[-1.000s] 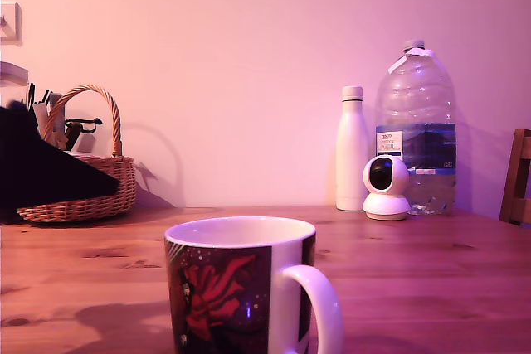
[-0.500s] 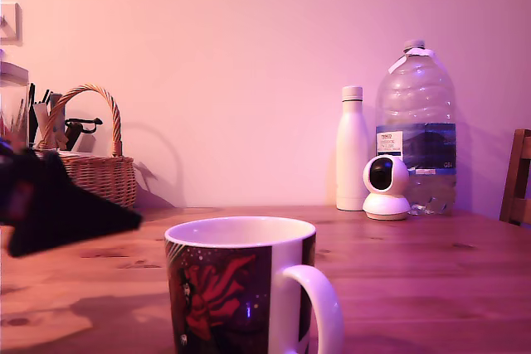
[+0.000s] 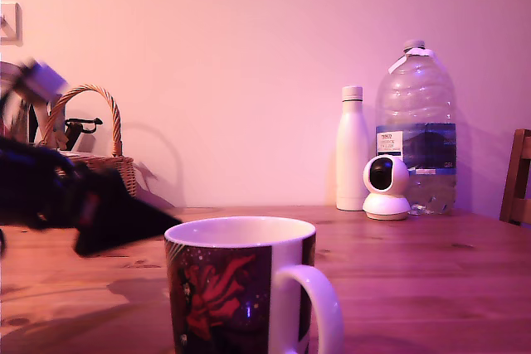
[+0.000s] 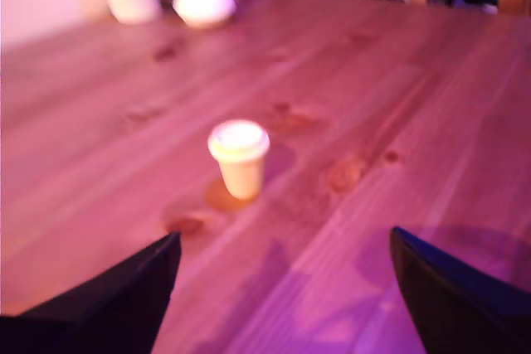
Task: Pick up the coffee capsules from the table one by one and drop them inside the nearest coffee cup
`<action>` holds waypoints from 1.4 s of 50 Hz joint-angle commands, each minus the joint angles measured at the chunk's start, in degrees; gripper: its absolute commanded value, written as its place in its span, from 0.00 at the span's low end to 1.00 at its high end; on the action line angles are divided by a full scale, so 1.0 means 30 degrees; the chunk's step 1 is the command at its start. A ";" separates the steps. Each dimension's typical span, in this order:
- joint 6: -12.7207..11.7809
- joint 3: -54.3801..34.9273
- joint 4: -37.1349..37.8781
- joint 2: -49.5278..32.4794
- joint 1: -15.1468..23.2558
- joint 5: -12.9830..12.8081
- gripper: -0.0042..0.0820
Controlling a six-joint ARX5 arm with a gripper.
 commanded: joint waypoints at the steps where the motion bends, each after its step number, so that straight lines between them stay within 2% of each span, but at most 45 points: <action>1: -0.0146 0.0430 0.0197 0.0568 -0.0022 0.0087 0.90; 4: -0.0146 0.0780 0.0219 0.1020 -0.0036 0.0095 0.90; 5: -0.0597 0.0903 0.0226 0.1173 -0.0036 0.0095 0.90; 8: -0.0831 0.1260 0.0240 0.1596 -0.0073 0.0102 0.90; 9: -0.1137 0.1392 0.0233 0.1741 -0.0080 0.0102 0.90; 15: -0.1180 0.2157 0.0299 0.2616 -0.0226 0.0146 0.90; 16: -0.1610 0.2280 0.0299 0.2754 -0.0262 0.0146 0.90; 45: -0.1610 0.6040 0.0197 0.6455 -0.1268 0.0146 0.90; 58: -0.1537 0.7162 -0.0765 0.6630 -0.1392 0.0146 0.90; 70: -0.1384 0.8531 -0.3111 0.6878 -0.1566 0.0153 0.90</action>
